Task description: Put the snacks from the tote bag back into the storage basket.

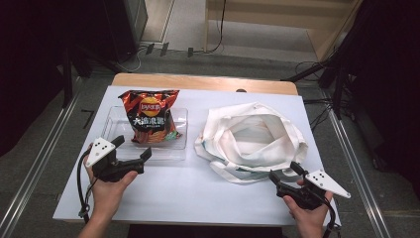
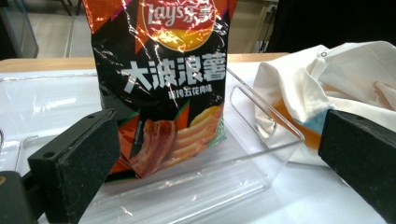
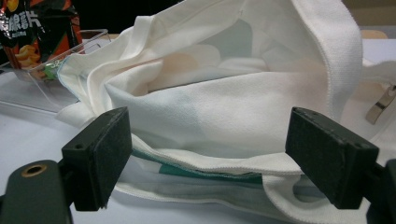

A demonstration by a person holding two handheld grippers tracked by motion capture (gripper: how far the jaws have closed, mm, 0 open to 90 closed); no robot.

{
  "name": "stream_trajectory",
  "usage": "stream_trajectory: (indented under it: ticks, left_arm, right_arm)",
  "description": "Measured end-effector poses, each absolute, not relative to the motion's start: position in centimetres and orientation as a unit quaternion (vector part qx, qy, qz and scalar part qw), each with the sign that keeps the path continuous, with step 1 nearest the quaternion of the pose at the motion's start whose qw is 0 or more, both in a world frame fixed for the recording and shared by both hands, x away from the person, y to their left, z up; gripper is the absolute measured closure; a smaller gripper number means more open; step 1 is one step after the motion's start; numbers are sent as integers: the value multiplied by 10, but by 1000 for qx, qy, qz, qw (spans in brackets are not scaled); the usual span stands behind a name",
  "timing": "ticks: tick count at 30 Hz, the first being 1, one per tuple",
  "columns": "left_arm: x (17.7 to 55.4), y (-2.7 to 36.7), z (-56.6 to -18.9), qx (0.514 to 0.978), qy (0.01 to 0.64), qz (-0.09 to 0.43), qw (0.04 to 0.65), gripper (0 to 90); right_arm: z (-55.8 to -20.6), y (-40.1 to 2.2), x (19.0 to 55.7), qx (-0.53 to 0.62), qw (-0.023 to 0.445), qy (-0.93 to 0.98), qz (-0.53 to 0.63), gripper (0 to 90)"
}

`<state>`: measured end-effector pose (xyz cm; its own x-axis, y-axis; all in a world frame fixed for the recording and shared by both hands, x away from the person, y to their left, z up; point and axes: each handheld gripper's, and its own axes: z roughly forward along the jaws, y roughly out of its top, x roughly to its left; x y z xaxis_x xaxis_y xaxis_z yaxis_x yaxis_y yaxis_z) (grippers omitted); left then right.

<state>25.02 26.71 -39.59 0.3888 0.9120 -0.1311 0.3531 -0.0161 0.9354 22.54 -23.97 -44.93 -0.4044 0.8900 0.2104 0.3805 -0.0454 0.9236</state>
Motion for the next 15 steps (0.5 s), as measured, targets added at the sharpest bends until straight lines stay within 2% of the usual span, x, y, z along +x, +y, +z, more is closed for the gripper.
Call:
stream_trajectory:
  ticks: [15]
  left_arm:
    - [223,273,-412,658,482,281,506,0]
  right_arm:
    - [-450,-245,226,495,242,644,530,154]
